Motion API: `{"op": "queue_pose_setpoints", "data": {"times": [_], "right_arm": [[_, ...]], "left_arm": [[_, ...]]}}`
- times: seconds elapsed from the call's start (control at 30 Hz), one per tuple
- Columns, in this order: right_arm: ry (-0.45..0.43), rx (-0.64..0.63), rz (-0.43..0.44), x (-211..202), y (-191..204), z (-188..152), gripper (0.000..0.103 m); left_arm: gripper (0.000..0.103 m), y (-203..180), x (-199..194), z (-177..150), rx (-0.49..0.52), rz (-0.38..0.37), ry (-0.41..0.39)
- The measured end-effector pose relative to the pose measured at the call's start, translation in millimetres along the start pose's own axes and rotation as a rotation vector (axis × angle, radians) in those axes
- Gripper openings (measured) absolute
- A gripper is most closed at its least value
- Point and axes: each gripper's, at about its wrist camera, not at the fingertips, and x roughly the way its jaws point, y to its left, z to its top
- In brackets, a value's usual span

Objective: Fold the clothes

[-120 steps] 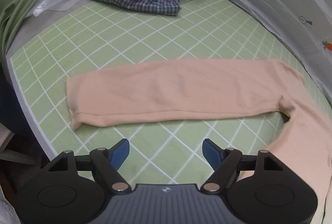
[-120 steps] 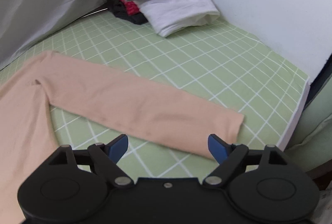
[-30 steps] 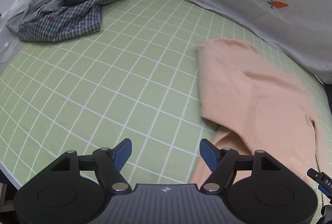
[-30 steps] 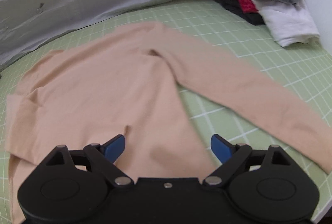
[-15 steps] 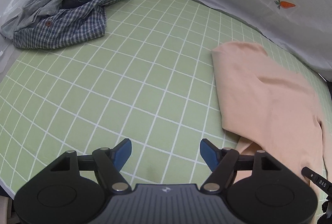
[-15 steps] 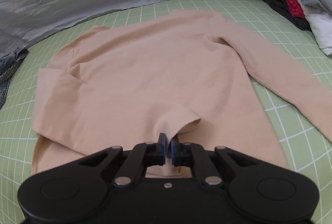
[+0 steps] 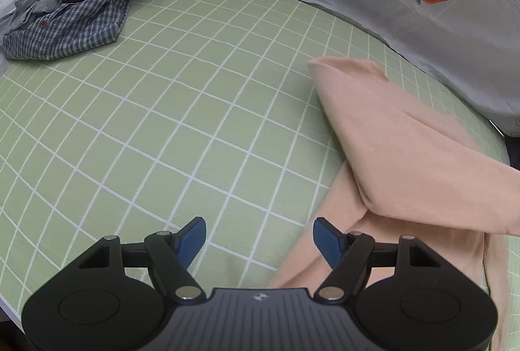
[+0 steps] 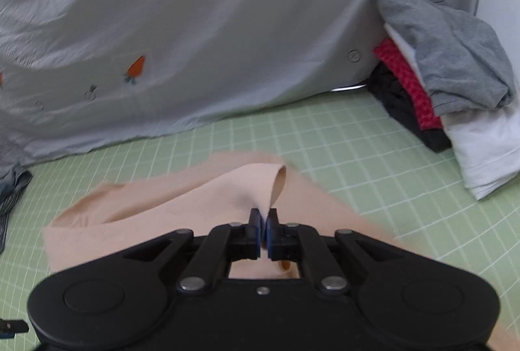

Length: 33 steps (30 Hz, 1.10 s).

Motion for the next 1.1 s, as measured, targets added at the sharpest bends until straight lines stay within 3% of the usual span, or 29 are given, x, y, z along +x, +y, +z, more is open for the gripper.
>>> {"op": "queue_pose_setpoints", "data": {"times": [0.17, 0.23, 0.37, 0.4, 0.43, 0.5, 0.57, 0.6, 0.63, 0.67, 0.87, 1.1], "right_arm": [[-0.077, 0.059, -0.098, 15, -72, 37, 0.004], [-0.069, 0.100, -0.137, 29, -105, 45, 0.004], [-0.005, 0.090, -0.180, 55, -137, 42, 0.009], [0.010, 0.076, -0.183, 60, -140, 38, 0.017], [0.014, 0.065, -0.184, 60, -138, 32, 0.036], [0.022, 0.045, -0.187, 61, -135, 20, 0.062], [0.034, 0.036, -0.184, 58, -129, 5, 0.070], [0.039, 0.037, -0.180, 57, -126, -2, 0.080], [0.044, 0.038, -0.177, 56, -122, -10, 0.098], [0.040, 0.042, -0.176, 53, -118, -17, 0.103], [0.027, 0.021, -0.111, 16, -67, -48, 0.103], [-0.011, 0.051, -0.137, -28, 26, -91, 0.103]], "left_arm": [[0.073, -21, -8, -11, -0.043, 0.036, -0.034], [0.074, -24, -15, -16, -0.060, 0.052, -0.045], [0.087, -28, -31, -27, -0.083, 0.087, -0.078], [0.087, -29, -36, -30, -0.087, 0.096, -0.089], [0.087, -28, -40, -32, -0.092, 0.109, -0.102], [0.088, -26, -50, -37, -0.104, 0.135, -0.128], [0.093, -21, -60, -42, -0.116, 0.143, -0.158], [0.099, -17, -64, -44, -0.121, 0.139, -0.175], [0.099, -14, -69, -47, -0.127, 0.136, -0.192], [0.099, -10, -70, -49, -0.134, 0.127, -0.203], [0.099, 27, -61, -48, -0.152, 0.039, -0.203], [0.103, 80, -50, -32, 0.043, -0.109, -0.133]]}}
